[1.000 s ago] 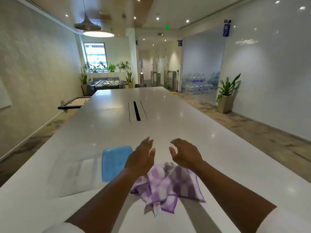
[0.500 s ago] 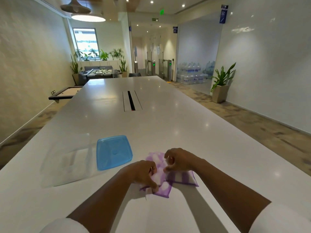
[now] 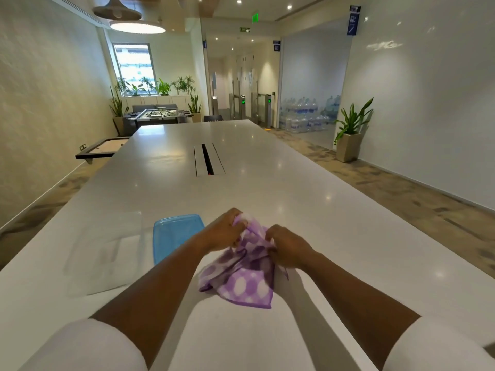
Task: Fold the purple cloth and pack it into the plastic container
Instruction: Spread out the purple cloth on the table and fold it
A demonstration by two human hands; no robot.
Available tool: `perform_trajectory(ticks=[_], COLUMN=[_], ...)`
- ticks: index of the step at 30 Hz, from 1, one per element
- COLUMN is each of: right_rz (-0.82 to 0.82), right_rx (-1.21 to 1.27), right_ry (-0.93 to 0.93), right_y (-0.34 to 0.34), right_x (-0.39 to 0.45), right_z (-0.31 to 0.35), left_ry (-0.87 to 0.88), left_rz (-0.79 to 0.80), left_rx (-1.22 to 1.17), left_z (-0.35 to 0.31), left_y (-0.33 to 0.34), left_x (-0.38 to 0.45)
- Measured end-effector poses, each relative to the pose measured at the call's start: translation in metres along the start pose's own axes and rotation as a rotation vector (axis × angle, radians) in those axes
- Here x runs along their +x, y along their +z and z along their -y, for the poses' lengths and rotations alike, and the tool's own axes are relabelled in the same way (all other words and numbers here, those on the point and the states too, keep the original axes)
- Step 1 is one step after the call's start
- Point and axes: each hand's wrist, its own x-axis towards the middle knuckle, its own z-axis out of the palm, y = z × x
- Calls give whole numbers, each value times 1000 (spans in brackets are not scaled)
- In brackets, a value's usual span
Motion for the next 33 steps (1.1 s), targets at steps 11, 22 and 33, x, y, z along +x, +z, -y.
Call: perform_trajectory(ticks=[11, 22, 33], right_rz=[-666, -595, -530], right_rx=[911, 1270, 696], right_ry=[131, 174, 272], right_y=[-93, -162, -159], right_x=[20, 28, 62], right_z=[-7, -3, -17], left_ry=[220, -166, -33], left_rz=[-338, 235, -71], left_rx=[175, -53, 474], left_z=[-38, -102, -91], left_y=[-66, -121, -124], left_x=[24, 13, 49])
